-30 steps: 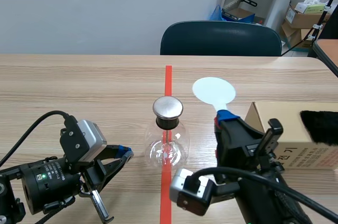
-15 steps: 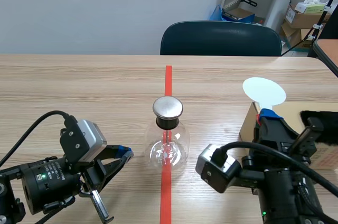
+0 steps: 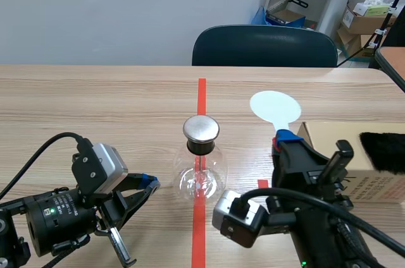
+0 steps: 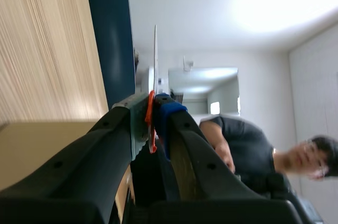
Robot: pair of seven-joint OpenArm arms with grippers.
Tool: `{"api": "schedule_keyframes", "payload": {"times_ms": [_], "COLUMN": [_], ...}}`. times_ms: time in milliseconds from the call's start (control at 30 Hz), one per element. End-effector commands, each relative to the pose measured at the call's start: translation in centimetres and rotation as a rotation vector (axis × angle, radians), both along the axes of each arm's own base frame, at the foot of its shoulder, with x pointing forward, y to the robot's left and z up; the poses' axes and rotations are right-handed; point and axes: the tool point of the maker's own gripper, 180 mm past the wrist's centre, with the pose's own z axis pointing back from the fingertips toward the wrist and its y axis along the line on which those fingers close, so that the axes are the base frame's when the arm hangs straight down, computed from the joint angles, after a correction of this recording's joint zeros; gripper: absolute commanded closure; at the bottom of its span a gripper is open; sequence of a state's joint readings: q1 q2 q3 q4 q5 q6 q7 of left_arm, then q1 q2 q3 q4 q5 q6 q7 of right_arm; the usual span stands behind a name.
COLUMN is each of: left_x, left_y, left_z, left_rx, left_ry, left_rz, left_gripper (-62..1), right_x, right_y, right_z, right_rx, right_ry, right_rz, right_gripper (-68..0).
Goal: Do the electroscope experiment
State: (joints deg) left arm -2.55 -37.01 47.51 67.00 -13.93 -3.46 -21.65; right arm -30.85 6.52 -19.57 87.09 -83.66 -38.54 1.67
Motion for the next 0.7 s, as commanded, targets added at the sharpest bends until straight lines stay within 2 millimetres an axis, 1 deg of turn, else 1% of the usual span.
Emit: {"api": "schedule_keyframes", "payload": {"times_ms": [0,167,333,500,667], "left_x": [-0.1,-0.1,-0.1,-0.1,-0.1], "left_y": [-0.7,-0.7,-0.7,-0.7,-0.7], "left_z": [0.8,0.8,0.8,0.8,0.8], "left_rx": [-0.028,-0.028,-0.028,-0.028,-0.027], "left_ry": [-0.015,-0.015,-0.015,-0.015,-0.014], "left_rz": [-0.014,-0.014,-0.014,-0.014,-0.014], "left_gripper": [-1.2,-1.2,-1.2,-1.2,-1.2], "right_x": [0.0,-0.9,-1.9,-2.7,-3.1], "right_y": [0.3,2.7,4.4,5.5,6.0], "right_z": [0.5,0.4,0.4,0.3,0.3], "right_rx": [-0.011,-0.021,-0.029,-0.034,-0.037], "right_ry": [-0.023,-0.026,-0.029,-0.030,-0.031], "right_rz": [0.036,0.178,0.286,0.362,0.399], "right_gripper": [-1.8,-1.8,-1.8,-1.7,-1.7]}}
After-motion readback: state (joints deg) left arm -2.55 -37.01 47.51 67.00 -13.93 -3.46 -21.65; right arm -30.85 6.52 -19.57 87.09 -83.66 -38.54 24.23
